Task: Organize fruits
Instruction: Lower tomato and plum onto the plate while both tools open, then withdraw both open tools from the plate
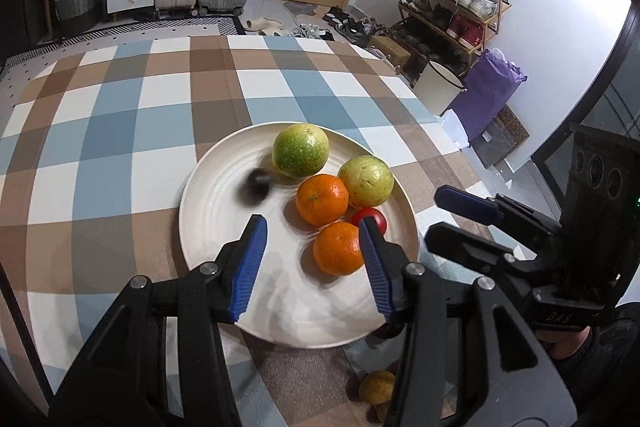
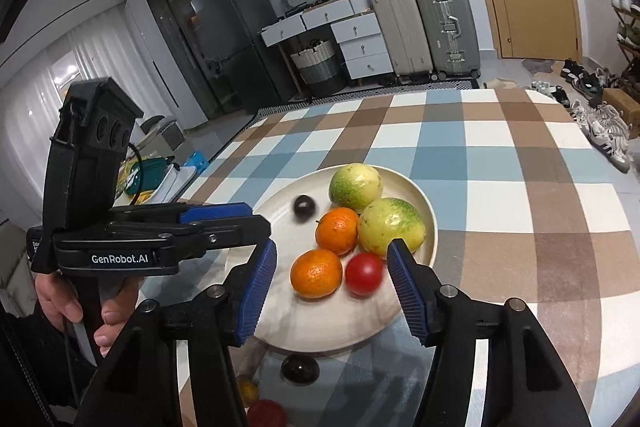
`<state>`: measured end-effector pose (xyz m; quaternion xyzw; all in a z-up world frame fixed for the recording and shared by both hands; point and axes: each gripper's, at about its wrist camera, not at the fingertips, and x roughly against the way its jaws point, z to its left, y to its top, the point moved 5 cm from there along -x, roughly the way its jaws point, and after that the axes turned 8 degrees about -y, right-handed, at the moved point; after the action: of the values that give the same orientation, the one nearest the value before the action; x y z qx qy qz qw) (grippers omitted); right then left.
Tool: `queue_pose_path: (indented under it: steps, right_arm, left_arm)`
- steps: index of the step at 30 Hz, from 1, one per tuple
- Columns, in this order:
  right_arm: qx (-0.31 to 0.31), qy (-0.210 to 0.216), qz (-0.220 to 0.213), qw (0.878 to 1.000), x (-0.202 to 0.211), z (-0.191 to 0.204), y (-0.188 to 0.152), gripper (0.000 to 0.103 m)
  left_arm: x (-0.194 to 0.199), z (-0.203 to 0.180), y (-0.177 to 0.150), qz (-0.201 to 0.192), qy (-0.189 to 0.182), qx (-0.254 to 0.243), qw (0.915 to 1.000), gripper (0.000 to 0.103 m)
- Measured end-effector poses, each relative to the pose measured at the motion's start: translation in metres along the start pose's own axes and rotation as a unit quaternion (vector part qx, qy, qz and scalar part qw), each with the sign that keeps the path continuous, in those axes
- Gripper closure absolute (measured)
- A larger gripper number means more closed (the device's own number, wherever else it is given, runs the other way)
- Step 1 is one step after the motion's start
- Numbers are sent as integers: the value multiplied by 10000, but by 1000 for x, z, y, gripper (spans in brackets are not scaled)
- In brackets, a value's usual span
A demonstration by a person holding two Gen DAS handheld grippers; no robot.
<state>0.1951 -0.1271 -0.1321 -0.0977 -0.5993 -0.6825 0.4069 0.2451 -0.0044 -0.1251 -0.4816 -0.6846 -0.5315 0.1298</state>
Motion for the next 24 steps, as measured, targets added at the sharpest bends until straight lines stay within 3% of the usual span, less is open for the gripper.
queue_pose_path:
  steps: [4,8,13,15,17,20,24]
  right_arm:
    - [37,93,-136,9999,11,5,1,44]
    - [126,51,-342,9993,25,10,2,43]
    - [135,42,-438,9989,36,13,3,41]
    - [161,20,-458,9988,41,15,2,39]
    - [176,19,-494,9986,45,18,1,32]
    - [172,-28,-577,9982,52,20,-1,22]
    - [143,-20,-654,9978,64,23,-6,19]
  left_arm:
    - [17,-7,-1,-230,65,-93,9997,56]
    - [36,-19,-1,-516,160,-195,9983,37]
    - [56,-25,-5,-724,238,-182,9969,30]
    - [62,-26,-8,-764,255,-152,9966,28]
    - [66,-28,-9,-789,327,-145,9962,20]
    - [74,-31,-17,-825,452,-146,9955,18]
    - [81,-35,-28,-839,510,-121,9951,9]
